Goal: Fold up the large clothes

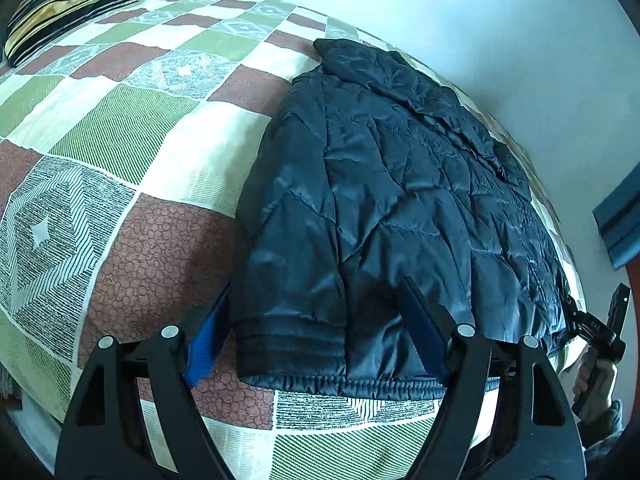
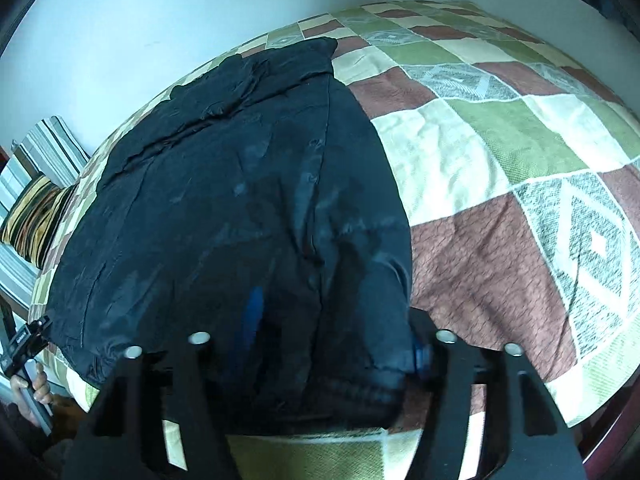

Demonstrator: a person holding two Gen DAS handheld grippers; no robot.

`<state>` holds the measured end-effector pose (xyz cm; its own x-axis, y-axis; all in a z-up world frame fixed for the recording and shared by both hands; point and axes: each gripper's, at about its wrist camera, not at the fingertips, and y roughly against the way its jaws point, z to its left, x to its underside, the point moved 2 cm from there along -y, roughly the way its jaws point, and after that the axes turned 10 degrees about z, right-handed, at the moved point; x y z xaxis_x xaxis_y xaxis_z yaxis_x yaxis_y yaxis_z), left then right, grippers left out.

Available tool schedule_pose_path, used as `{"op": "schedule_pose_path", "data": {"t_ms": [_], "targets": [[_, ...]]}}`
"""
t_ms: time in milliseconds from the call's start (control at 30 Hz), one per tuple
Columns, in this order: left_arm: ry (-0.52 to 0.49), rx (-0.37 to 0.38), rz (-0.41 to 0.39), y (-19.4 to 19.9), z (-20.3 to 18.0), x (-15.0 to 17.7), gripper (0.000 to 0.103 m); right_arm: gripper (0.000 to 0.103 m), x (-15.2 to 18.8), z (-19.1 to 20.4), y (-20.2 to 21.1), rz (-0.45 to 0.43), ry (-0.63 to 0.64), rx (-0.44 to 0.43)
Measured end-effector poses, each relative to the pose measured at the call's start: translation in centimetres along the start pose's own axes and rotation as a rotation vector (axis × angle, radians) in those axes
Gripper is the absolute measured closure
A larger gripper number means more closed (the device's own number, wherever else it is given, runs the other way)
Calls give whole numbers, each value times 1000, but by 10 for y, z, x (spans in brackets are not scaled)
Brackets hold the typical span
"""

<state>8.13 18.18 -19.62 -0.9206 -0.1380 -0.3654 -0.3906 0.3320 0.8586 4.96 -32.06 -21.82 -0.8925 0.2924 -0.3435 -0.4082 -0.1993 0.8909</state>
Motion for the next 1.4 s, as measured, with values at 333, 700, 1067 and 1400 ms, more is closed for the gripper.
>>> {"op": "schedule_pose_path", "data": {"t_ms": [333, 700, 1067, 1400], "targets": [[27, 86, 13, 0, 2, 6, 87, 85, 7, -1, 6, -8, -28, -85], [46, 206, -124, 80, -14, 10, 94, 90, 20, 3, 59, -73, -56, -265], [70, 294, -255, 115, -41, -93, 94, 91, -73, 11, 99, -214, -67, -465], [137, 212, -175, 17, -43, -222, 94, 91, -189, 10, 15, -132, -155, -409]]}}
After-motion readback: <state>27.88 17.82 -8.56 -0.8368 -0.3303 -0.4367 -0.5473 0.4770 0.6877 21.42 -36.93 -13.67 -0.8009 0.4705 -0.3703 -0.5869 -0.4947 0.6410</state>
